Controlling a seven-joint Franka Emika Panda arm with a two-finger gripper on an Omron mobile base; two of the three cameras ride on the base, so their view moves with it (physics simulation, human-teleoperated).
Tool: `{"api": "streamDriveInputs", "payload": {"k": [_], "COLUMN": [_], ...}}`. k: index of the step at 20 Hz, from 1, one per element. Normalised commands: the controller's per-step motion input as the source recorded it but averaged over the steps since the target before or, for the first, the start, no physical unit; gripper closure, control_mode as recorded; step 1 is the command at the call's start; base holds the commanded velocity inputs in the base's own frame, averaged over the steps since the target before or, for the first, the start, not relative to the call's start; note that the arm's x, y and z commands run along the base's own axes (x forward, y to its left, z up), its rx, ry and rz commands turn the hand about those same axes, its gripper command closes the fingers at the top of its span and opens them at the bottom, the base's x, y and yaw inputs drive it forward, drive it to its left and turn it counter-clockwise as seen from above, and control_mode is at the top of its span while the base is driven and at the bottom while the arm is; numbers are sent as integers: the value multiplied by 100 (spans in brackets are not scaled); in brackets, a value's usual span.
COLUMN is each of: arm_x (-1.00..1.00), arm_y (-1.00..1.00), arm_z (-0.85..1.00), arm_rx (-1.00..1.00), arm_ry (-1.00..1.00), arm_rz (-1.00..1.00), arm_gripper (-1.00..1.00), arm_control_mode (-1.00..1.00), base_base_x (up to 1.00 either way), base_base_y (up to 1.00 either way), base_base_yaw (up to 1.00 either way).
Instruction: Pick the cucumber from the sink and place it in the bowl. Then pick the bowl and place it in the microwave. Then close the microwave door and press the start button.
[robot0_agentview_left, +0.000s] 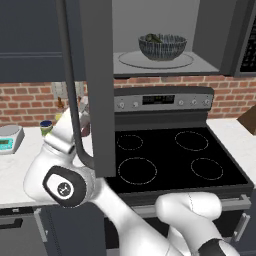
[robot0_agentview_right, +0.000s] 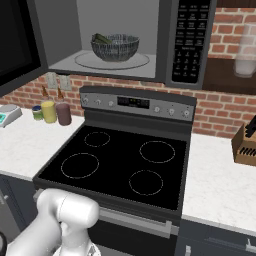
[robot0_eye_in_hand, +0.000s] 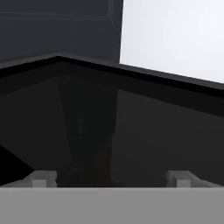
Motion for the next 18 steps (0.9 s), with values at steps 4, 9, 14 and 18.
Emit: {"api": "streamDriveInputs", "payload": {"k": [4,9,14,18], "arm_x": [0,0,0,9], "arm_y": [-95,-100,-99,-99], "arm_z": [18,24,35,43], "arm_rx": [8,8,7,8], "arm_ry": [0,0,0,0], "arm_rz": [0,0,3,10], "arm_gripper": [-100,-100,-100,-100], "arm_control_mode": [-100,-100,-100,-100], "base_base_x": [0,0,0,0], "base_base_y": [0,0,0,0], "base_base_yaw": [0,0,0,0]}}
